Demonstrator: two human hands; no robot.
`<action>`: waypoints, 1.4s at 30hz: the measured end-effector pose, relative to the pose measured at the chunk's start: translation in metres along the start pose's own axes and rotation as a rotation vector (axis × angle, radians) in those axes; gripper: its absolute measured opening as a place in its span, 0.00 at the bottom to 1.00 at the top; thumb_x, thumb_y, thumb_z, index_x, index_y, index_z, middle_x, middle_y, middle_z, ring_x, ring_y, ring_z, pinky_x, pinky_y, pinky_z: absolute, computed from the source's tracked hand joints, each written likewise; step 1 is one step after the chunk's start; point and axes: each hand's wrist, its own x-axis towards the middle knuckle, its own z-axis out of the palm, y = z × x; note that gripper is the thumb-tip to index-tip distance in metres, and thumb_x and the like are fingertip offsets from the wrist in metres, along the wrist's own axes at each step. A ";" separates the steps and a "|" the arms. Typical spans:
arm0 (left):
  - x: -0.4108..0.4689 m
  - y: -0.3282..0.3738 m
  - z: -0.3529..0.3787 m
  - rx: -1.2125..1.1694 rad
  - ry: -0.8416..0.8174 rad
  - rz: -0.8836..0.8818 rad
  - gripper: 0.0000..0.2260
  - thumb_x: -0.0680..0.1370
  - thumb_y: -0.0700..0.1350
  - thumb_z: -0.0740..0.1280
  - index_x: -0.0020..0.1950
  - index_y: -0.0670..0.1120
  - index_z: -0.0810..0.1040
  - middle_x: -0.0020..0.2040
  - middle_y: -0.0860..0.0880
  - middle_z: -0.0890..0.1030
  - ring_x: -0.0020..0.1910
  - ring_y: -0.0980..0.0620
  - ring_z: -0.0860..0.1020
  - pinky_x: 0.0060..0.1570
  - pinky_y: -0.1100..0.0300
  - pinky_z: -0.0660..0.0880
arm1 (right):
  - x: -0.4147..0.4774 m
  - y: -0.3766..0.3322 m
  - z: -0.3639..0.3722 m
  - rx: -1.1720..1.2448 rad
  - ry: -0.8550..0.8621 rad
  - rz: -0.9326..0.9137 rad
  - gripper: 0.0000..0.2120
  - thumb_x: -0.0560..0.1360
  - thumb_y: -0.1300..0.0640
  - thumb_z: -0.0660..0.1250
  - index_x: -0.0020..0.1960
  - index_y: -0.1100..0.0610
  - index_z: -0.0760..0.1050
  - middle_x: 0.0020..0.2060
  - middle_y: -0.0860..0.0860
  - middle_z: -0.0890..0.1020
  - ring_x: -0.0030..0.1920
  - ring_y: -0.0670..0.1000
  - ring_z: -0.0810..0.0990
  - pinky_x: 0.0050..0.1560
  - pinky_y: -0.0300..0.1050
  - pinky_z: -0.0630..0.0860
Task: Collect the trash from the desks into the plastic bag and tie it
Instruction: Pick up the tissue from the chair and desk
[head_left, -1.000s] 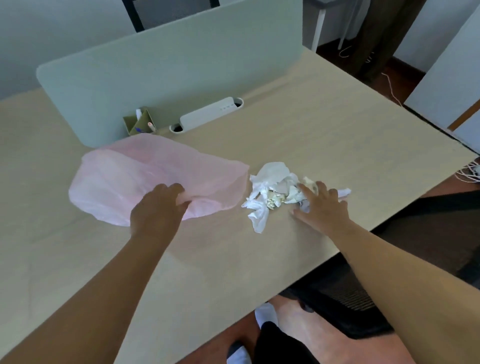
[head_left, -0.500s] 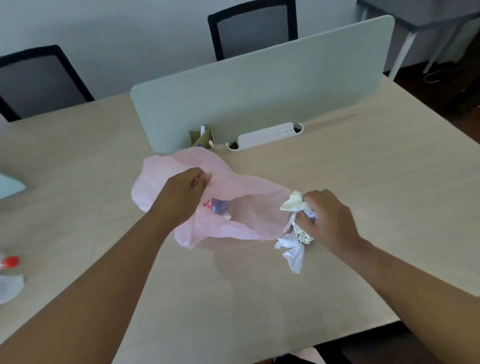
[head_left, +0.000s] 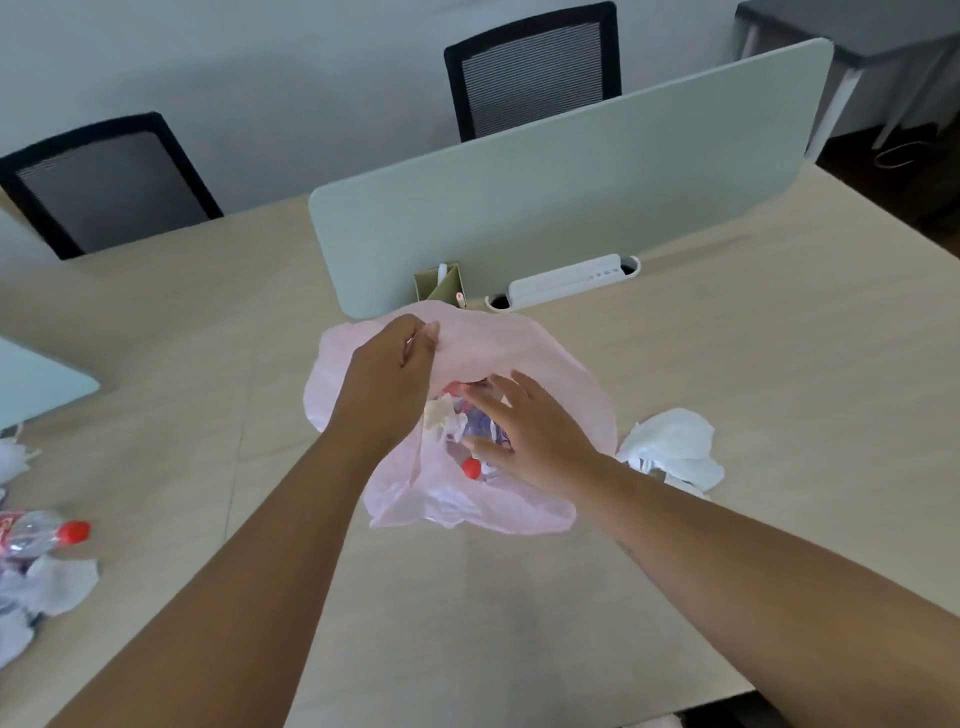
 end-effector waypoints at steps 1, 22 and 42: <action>-0.001 -0.001 0.002 -0.001 0.000 0.009 0.17 0.83 0.53 0.57 0.40 0.43 0.68 0.27 0.55 0.66 0.27 0.58 0.65 0.28 0.66 0.63 | -0.013 0.010 -0.001 -0.014 0.079 -0.012 0.28 0.76 0.36 0.60 0.72 0.47 0.67 0.67 0.52 0.73 0.69 0.58 0.68 0.64 0.57 0.69; 0.006 0.002 0.037 0.047 -0.011 -0.008 0.17 0.83 0.52 0.57 0.36 0.46 0.65 0.29 0.52 0.67 0.29 0.56 0.65 0.28 0.64 0.61 | -0.113 0.075 0.016 0.017 0.273 0.281 0.07 0.69 0.60 0.69 0.45 0.62 0.76 0.41 0.57 0.77 0.39 0.61 0.74 0.35 0.51 0.75; -0.095 -0.018 0.055 0.389 0.165 -0.319 0.33 0.70 0.56 0.74 0.71 0.53 0.65 0.64 0.48 0.69 0.61 0.42 0.66 0.59 0.47 0.66 | -0.048 0.114 0.028 0.343 0.224 0.807 0.35 0.72 0.42 0.70 0.74 0.49 0.62 0.71 0.56 0.66 0.70 0.61 0.63 0.66 0.60 0.64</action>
